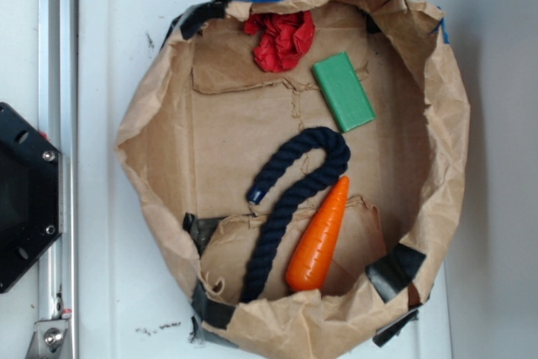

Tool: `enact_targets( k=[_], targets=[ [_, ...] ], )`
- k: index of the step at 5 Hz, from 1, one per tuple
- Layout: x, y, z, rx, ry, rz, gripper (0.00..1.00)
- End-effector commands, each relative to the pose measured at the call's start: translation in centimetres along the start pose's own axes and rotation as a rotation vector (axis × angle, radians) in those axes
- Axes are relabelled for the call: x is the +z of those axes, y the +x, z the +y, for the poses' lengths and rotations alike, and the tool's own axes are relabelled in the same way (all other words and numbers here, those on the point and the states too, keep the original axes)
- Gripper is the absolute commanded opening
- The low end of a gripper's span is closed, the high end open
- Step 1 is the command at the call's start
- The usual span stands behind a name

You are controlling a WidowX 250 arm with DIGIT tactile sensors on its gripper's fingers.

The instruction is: Grab the green block.

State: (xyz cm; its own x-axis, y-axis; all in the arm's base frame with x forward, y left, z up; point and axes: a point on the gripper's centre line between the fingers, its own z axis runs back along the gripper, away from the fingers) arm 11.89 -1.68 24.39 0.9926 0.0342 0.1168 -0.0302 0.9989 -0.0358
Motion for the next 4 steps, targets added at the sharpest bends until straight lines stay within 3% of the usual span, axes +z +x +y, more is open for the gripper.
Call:
enact_targets(
  k=[1,2,4],
  targets=[
    [0.0,0.0,0.0,0.000,0.000,0.000,1.00],
    [-0.7,3.5,0.6,0.030,-0.034,0.036,1.00],
    [-3.2,7.9,1.5,-0.120,-0.043,-0.003,1.00]
  ],
)
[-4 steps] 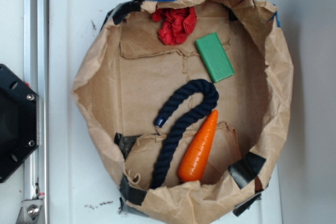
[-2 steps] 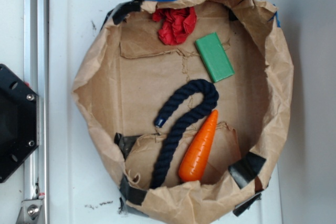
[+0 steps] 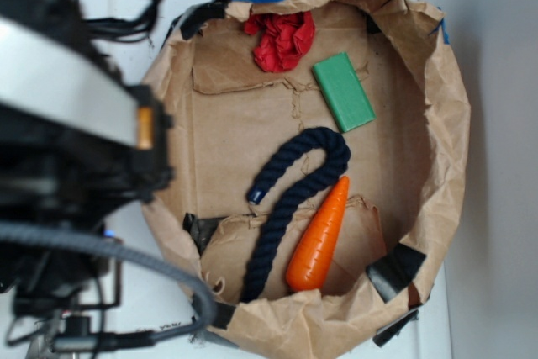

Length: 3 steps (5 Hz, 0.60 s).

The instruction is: Grab the green block.

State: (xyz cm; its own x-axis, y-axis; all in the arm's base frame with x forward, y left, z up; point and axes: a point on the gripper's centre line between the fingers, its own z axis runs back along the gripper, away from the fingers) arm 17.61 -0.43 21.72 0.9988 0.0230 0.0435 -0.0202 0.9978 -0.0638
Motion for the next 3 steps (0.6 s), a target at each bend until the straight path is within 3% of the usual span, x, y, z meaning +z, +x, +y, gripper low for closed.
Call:
enact_targets(
  k=[1,2,3],
  targets=[
    [-1.0,4.5,0.2,-0.236,-0.056,-0.074,1.00],
    [-1.2,6.2,0.1,-0.427,-0.026,-0.091,1.00],
    [0.4,6.1,-1.0,-0.537,-0.135,-0.174,1.00]
  ],
)
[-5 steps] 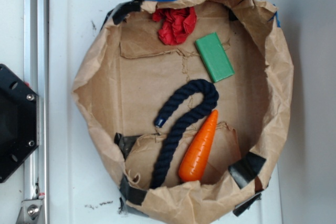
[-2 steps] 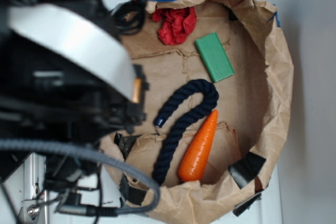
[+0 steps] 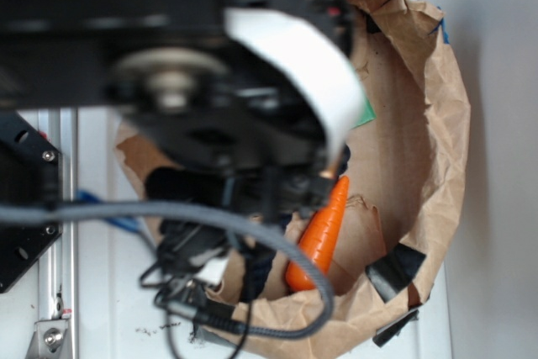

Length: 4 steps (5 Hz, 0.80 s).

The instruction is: Grab the green block.

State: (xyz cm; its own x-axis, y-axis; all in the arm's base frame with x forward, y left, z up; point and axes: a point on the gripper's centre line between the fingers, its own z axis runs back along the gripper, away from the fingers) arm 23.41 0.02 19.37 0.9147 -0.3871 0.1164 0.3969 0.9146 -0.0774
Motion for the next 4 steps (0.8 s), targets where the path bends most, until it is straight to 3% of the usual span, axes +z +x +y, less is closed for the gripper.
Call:
enact_targets(
  k=[1,3,4],
  targets=[
    [2.9,1.1,-1.3,-0.114,-0.059,-0.143,1.00],
    [2.9,1.1,-1.3,-0.114,-0.059,-0.143,1.00],
    [0.9,1.4,0.7,-0.103,0.008,-0.105,1.00]
  ],
)
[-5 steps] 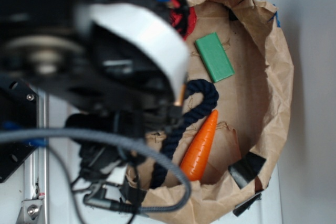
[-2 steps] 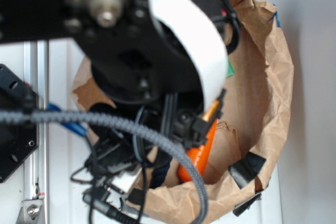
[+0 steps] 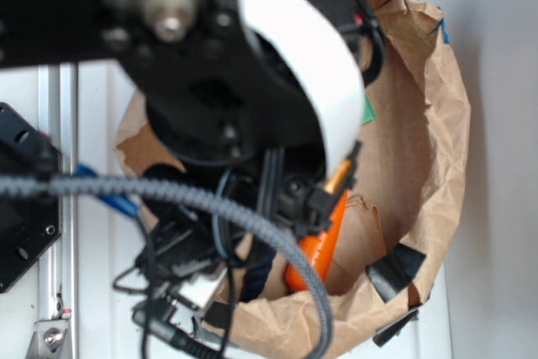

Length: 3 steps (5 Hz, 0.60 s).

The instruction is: Grab the green block.

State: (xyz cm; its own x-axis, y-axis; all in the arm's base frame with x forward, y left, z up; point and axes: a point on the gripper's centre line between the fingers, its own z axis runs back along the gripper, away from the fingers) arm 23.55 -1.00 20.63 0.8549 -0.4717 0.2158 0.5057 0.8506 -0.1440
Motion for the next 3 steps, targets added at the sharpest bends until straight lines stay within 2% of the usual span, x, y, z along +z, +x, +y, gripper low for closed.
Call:
enact_targets(
  k=[1,3],
  targets=[
    [-1.9,0.1,3.4,-0.028,0.071,0.004,1.00],
    [-5.8,-1.1,5.0,-0.053,0.080,0.051,1.00]
  ],
)
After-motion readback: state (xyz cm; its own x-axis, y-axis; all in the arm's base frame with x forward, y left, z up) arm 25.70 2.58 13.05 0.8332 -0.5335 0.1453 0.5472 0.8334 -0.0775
